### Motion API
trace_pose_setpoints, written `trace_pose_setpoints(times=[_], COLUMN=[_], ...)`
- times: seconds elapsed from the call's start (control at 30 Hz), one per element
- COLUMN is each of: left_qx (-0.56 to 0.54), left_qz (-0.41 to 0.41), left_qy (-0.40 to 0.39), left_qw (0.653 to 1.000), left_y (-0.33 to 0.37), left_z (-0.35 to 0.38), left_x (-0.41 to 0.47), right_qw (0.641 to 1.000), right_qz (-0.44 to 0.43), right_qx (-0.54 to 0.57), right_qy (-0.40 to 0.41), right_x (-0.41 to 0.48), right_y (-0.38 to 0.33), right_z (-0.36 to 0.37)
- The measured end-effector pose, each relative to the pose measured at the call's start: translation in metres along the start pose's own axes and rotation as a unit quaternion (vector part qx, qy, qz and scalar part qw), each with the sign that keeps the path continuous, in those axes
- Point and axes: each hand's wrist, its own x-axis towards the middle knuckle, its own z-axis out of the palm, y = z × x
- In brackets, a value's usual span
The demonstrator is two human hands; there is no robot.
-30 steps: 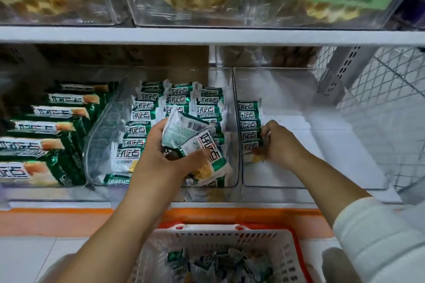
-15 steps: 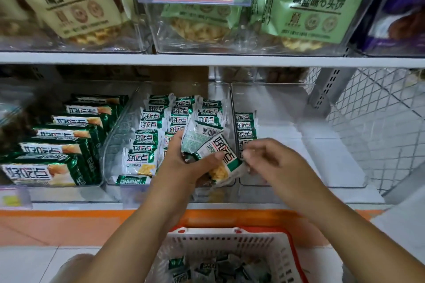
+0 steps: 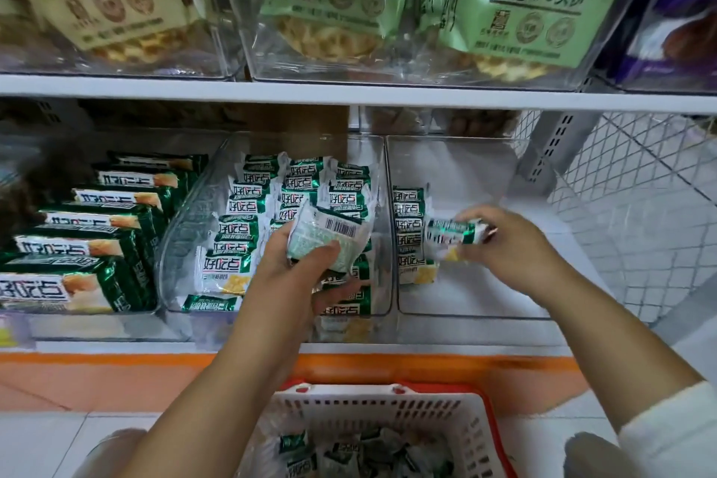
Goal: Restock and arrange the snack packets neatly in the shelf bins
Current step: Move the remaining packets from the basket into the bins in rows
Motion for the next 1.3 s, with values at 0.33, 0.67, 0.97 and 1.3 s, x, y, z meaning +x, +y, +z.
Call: trace_pose_setpoints(times=[0.33,0.67,0.97,1.3], left_qx=[0.061,0.119,0.164,0.17], left_qz=[-0.017,0.019,0.026,-0.008], left_qy=[-0.01,-0.033,-0.052,-0.097], left_qw=[0.998,0.992,0.985,0.981], left_y=[-0.008,-0.012,-0.003,-0.013], left_z=[-0.018,-0.018,-0.016,-0.002], left_x=[0.018,0.015,0.006,-0.014], right_qw=[0.988,0.987,0.998,0.979], right_qz=[0.062,0.059,0.024,-0.128], right_qx=[-0.066,-0.06,-0.058,0.134], right_qy=[-0.124,-0.135,0.009,-0.08], right_x=[0.036,0.039,0.01,-0.111], right_y=[0.031,0.033,0.0,-0.046], right_z=[0.06,0.069,0.026,0.036])
